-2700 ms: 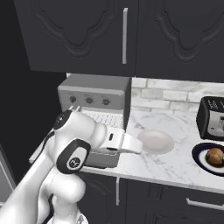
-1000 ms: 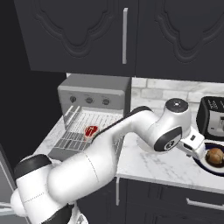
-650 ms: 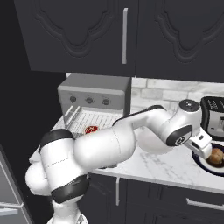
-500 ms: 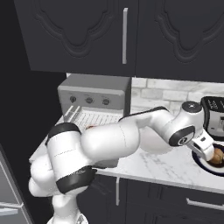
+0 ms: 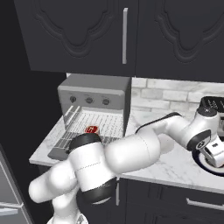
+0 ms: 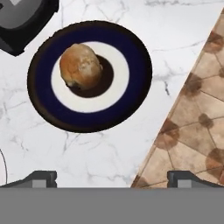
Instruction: Open the toaster oven door. Place the bread on the top rack in the toaster oven and place the steak on the bottom rack.
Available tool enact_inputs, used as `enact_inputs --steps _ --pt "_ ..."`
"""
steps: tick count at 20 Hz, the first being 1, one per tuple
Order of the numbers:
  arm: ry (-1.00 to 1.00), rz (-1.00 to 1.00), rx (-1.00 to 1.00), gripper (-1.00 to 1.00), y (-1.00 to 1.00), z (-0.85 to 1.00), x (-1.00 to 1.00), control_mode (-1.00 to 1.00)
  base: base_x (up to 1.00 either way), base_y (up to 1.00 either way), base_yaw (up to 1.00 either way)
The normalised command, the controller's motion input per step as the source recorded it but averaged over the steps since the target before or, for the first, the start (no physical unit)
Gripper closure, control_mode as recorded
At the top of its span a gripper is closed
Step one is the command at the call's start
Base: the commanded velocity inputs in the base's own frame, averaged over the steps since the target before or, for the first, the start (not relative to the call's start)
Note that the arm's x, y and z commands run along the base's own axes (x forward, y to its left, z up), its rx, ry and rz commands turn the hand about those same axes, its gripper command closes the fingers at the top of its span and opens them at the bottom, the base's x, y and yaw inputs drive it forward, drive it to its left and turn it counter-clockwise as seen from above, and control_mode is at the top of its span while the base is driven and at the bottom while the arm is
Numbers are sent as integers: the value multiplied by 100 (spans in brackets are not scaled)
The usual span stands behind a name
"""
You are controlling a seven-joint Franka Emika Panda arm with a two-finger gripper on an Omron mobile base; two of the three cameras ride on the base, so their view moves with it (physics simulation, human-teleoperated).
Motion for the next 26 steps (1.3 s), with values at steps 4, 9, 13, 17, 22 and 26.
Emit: enact_inputs --steps 4,9,13,17,22,26 --pt "0 0 11 -100 -9 -18 1 -100 0 0 0" --pt "0 1 5 -100 0 -35 0 -100 0 0 0" --pt "-12 3 0 -100 5 -45 0 -100 0 0 0" --pt "-21 4 1 -100 13 -40 0 -100 0 0 0" --pt "-25 1 0 -100 9 -30 0 -100 0 0 0" --pt "-20 0 0 -100 4 -11 0 -100 0 0 0"
